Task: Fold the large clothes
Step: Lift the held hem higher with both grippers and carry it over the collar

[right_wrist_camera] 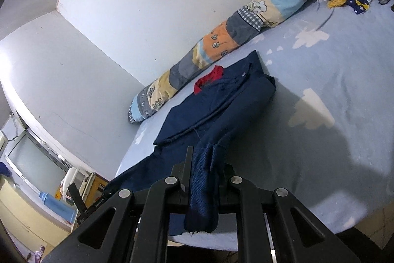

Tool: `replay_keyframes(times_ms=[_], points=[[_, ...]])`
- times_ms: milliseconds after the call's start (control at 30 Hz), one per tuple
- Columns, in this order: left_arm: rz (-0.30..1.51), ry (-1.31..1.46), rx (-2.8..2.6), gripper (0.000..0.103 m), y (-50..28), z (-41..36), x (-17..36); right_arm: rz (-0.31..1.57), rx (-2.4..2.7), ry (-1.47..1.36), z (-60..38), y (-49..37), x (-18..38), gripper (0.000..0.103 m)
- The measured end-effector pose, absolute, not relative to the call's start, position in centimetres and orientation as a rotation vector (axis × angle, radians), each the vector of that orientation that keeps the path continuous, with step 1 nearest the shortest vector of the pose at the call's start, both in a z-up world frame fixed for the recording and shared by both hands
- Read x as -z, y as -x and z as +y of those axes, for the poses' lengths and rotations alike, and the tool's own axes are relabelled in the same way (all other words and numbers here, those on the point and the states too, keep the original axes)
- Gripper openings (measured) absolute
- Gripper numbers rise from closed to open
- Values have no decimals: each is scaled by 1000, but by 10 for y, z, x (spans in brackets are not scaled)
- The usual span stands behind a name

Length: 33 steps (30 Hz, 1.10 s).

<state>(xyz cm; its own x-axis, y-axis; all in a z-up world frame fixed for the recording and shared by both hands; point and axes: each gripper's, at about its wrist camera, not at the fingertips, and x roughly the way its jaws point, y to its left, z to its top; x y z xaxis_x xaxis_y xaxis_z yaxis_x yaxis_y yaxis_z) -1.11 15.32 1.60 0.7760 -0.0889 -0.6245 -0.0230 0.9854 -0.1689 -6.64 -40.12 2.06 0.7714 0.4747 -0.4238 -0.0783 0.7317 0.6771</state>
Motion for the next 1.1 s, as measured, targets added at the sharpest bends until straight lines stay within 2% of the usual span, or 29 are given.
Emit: replay_keyframes(times_ms=[800, 1100], points=[[585, 241, 29, 20, -88, 161, -106, 539, -373, -703, -410, -29, -109, 12], [587, 214, 29, 21, -146, 152, -113, 540, -349, -662, -411, -100, -124, 12]])
